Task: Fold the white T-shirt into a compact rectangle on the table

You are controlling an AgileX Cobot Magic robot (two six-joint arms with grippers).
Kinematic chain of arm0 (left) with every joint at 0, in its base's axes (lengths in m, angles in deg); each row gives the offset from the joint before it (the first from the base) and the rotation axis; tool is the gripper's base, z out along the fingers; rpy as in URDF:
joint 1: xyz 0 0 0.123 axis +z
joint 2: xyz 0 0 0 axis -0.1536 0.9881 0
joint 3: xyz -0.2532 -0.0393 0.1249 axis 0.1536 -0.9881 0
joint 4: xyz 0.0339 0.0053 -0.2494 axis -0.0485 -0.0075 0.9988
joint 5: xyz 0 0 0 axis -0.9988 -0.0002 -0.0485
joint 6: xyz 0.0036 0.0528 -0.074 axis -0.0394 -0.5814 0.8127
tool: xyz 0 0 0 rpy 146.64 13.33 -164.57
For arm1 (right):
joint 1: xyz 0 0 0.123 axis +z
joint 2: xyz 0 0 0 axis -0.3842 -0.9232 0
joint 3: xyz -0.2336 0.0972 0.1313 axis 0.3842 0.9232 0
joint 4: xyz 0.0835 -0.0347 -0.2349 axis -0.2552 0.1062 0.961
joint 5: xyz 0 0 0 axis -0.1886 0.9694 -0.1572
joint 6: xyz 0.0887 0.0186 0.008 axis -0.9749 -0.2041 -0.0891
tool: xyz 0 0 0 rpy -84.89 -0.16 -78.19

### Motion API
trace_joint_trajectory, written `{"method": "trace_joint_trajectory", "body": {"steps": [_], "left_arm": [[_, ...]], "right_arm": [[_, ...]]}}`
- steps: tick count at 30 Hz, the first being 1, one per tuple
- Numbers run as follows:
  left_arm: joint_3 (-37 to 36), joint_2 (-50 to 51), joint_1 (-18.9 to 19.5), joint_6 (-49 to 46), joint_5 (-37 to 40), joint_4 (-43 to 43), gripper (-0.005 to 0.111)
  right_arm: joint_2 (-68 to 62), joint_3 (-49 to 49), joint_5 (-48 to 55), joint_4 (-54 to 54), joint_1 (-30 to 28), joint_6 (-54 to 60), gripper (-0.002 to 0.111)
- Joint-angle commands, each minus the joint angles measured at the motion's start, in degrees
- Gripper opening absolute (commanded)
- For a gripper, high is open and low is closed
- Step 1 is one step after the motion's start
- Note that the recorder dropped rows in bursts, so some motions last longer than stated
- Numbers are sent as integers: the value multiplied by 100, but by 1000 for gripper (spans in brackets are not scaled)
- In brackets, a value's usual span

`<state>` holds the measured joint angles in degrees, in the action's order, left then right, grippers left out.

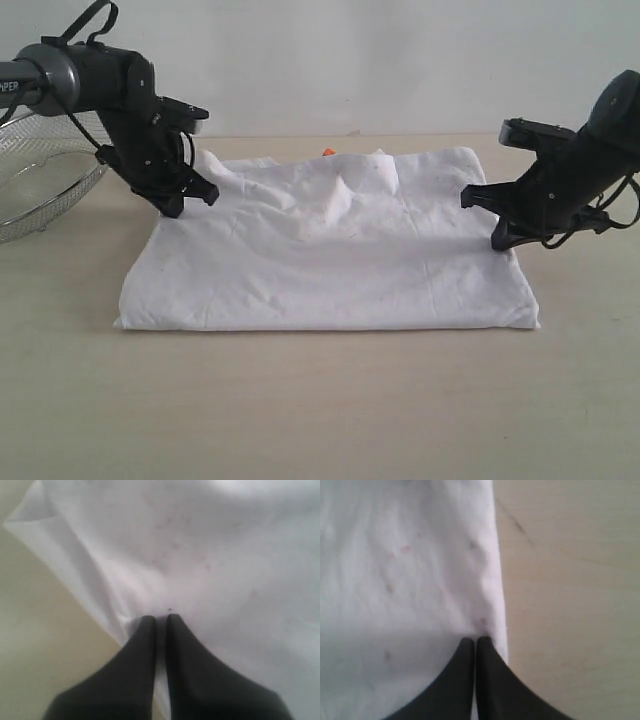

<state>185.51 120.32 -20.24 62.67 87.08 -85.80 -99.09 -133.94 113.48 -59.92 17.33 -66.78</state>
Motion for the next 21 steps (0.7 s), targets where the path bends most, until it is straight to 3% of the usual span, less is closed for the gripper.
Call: {"method": "trace_joint_trajectory", "body": {"steps": [1,7,15,18,21], "left_arm": [[-36,-44,21,540,230,-662,5],[-36,-474,21,356,315,33,5],[-36,-937,8,21,619,960,5],[-36,-915,-56,21,722,969,5],[-60,-875,-132,21,738,969,5]], "right_arm": [[18,-19,26,28,-194,-102,0],[316,-19,554,-864,-436,745,0],[296,-748,2539,-2108,-1491,1673,1],[63,-1105,2801,-2186,-1662,1721,9],[-316,-1395,3068,-2313,-1689,1737,27]]}}
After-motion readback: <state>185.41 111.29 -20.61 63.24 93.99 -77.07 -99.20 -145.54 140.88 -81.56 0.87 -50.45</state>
